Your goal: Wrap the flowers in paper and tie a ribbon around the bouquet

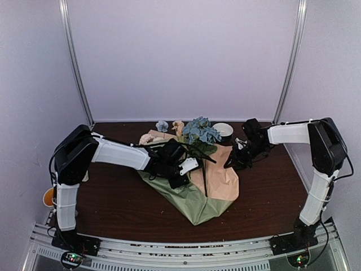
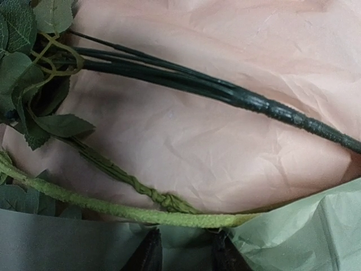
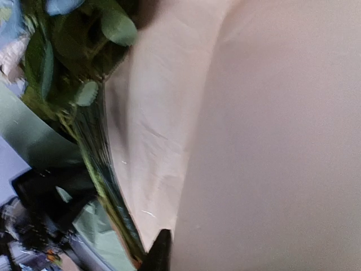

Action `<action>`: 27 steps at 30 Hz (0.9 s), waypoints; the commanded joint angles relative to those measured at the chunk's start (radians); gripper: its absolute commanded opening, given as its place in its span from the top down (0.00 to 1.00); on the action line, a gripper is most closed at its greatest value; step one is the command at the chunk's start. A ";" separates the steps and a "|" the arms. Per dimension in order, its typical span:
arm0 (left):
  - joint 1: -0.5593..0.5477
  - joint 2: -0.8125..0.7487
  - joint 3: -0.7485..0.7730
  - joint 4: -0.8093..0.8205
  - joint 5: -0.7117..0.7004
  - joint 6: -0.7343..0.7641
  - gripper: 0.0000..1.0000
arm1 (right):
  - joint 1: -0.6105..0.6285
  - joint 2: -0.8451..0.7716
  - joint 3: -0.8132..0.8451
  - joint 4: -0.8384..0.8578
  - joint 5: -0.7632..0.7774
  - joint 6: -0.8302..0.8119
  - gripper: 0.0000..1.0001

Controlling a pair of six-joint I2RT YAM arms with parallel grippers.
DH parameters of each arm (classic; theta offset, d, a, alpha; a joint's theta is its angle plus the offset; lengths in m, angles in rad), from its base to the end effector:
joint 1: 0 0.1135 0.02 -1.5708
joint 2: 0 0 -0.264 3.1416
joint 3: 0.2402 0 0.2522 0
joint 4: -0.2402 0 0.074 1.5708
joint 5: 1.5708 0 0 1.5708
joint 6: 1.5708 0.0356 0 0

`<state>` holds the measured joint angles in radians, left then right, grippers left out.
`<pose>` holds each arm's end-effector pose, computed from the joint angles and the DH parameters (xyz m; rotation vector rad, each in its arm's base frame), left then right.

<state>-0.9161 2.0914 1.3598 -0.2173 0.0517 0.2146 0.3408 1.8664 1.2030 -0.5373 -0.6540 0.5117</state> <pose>0.2649 -0.3482 0.1345 1.3858 2.1447 -0.3440 0.3357 0.1420 0.1671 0.0635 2.8782 1.1097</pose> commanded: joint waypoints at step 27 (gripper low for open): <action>0.174 -0.006 -0.200 0.311 0.412 -0.172 0.76 | 0.377 -0.028 -0.209 0.873 -0.042 0.285 1.00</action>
<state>-0.7673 2.0815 1.2015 0.0563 0.4160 0.1047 0.6594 1.7657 1.0203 0.2829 -0.6781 0.7670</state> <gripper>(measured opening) 0.244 0.002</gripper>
